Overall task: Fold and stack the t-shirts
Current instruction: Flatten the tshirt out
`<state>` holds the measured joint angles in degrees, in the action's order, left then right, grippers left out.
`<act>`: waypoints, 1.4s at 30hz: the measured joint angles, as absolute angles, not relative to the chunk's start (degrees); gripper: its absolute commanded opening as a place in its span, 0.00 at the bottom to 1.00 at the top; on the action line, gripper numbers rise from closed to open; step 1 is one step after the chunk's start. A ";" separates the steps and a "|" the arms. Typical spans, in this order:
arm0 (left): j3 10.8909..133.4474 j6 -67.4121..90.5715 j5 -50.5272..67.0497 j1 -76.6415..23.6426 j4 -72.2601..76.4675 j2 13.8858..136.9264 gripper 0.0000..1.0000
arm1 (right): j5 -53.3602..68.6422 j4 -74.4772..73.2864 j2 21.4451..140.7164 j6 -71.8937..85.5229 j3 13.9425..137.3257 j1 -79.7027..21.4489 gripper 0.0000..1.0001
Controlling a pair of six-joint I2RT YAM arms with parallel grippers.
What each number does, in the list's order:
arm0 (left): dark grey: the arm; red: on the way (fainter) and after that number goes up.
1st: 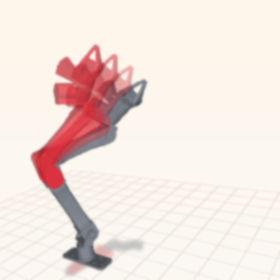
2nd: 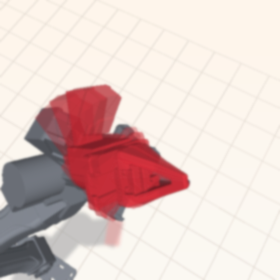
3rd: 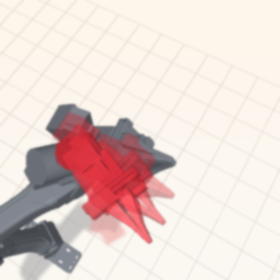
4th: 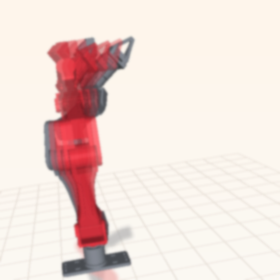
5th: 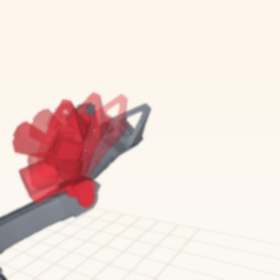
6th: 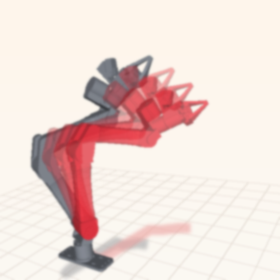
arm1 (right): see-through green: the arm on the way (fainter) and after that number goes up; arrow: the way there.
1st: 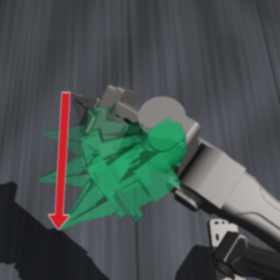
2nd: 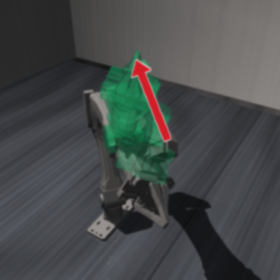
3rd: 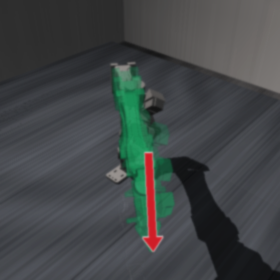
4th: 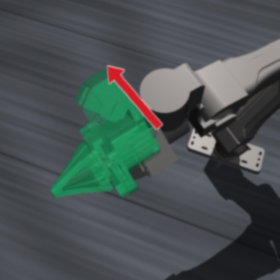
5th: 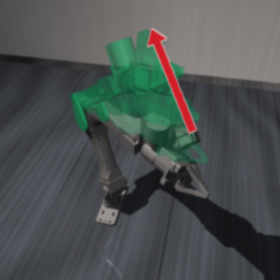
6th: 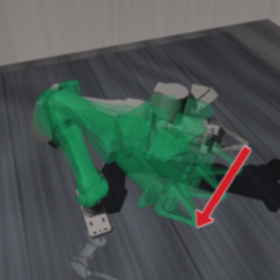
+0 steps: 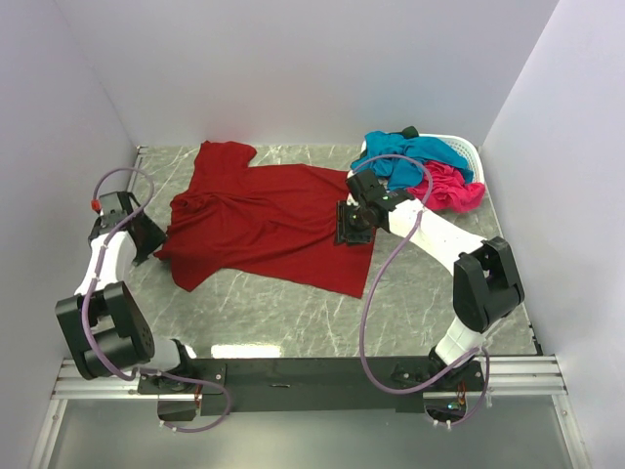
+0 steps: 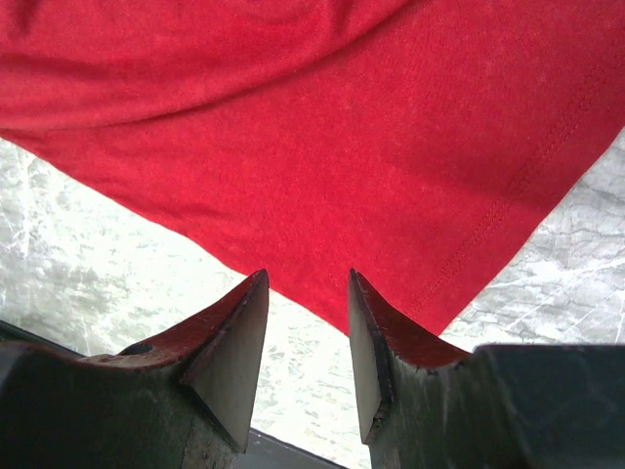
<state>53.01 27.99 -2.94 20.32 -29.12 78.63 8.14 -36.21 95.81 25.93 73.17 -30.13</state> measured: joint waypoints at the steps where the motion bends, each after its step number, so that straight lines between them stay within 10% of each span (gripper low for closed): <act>1: 52.56 27.77 -2.98 20.84 -29.50 78.54 0.63 | 8.14 -36.23 95.81 25.93 73.17 -30.13 0.45; 28: 41.65 31.99 5.10 22.04 -28.99 77.62 0.45 | 9.23 -33.58 94.19 27.66 65.04 -30.89 0.45; 42: 39.59 32.36 9.78 20.78 -27.03 80.25 0.03 | 3.68 -35.92 94.17 32.25 59.09 -30.89 0.44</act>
